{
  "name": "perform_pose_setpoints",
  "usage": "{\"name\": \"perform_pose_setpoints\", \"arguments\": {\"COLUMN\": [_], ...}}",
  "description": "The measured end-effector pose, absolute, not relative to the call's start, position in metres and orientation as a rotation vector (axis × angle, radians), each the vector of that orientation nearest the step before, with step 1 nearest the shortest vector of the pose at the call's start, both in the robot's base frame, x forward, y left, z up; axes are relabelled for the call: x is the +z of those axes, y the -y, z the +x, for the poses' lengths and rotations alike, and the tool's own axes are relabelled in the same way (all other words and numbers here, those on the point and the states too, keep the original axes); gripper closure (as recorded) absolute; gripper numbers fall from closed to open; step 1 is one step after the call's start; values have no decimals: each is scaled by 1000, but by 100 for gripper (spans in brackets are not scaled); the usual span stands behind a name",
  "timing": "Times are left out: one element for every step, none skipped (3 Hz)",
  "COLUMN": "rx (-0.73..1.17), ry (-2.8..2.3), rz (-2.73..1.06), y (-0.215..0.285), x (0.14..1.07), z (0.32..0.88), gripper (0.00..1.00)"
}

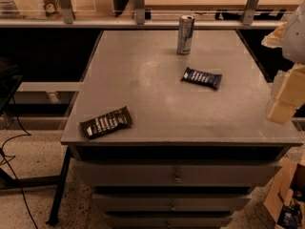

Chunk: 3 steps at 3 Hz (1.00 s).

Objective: Move rxbar blueberry near rxbar chocolate

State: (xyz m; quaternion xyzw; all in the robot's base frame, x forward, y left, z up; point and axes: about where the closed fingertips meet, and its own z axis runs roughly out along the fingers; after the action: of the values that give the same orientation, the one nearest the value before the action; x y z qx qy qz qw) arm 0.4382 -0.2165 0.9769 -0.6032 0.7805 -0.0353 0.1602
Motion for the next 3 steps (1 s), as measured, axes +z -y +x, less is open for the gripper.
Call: {"name": "perform_pose_setpoints", "arguments": {"rx": [-103,-94,-82], "ry": [-2228,-2221,-2192], "rz": [-1720,-1665,-1629], "y": [217,227,237], "x": [978,986,993], "z": [439,447,470], "gripper": [0,0,0]}}
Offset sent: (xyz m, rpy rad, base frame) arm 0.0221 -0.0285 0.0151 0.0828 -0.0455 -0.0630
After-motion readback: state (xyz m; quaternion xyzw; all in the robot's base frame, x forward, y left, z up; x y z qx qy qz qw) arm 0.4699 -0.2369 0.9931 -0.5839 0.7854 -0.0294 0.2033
